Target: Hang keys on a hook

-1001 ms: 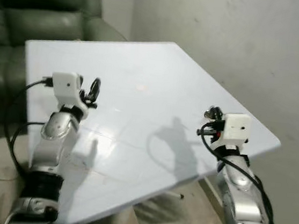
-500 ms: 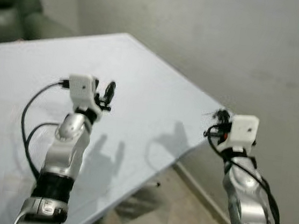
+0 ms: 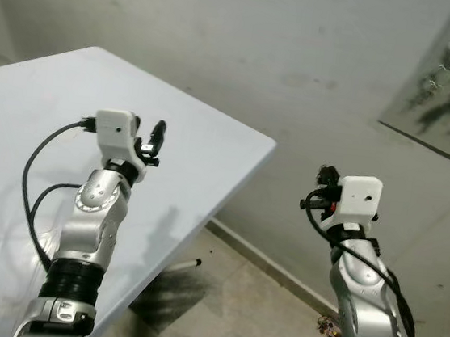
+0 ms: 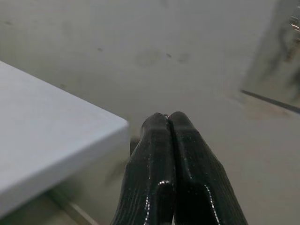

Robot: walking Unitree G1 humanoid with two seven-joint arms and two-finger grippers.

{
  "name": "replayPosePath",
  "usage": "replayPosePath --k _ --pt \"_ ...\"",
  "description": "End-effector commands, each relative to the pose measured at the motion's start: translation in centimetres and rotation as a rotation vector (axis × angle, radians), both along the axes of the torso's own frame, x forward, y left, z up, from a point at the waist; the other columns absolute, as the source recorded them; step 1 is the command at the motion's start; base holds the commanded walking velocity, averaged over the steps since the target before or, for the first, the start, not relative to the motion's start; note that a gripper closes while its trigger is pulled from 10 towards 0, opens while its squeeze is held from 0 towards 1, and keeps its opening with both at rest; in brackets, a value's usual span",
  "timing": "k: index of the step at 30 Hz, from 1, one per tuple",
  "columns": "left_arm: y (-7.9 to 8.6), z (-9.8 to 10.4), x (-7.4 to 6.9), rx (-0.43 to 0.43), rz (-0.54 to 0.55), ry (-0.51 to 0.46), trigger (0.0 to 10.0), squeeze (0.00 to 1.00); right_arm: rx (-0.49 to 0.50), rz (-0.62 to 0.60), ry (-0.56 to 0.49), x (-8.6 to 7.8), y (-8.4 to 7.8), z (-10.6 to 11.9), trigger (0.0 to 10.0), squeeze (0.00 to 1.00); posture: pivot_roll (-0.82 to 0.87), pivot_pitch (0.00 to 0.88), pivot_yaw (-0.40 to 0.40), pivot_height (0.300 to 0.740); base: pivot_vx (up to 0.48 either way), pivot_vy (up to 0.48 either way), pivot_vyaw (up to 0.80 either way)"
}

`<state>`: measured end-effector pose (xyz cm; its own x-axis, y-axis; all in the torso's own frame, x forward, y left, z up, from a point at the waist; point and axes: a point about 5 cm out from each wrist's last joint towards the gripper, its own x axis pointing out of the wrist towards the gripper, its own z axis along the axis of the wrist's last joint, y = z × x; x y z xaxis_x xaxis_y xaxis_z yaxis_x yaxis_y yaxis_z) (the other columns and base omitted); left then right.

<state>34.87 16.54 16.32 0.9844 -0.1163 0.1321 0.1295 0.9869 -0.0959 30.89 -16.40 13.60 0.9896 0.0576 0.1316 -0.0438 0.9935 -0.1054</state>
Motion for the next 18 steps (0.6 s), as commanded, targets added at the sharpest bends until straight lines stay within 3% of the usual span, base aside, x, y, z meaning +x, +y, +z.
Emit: replayPosePath --k 1,18 --pt "-0.50 0.11 0.15 0.006 -0.023 0.002 10.0 0.00 -0.009 -0.008 -0.016 -0.02 -0.18 0.49 10.0 0.00 -0.12 0.000 -0.049 0.740 0.000 0.000 -0.74" --pt "-0.91 0.15 -0.23 0.048 -0.062 -0.019 10.0 0.00 -0.018 -0.004 -0.007 -0.40 -0.21 0.25 10.0 0.00 -0.12 0.000 -0.050 0.740 0.000 0.000 -0.74"
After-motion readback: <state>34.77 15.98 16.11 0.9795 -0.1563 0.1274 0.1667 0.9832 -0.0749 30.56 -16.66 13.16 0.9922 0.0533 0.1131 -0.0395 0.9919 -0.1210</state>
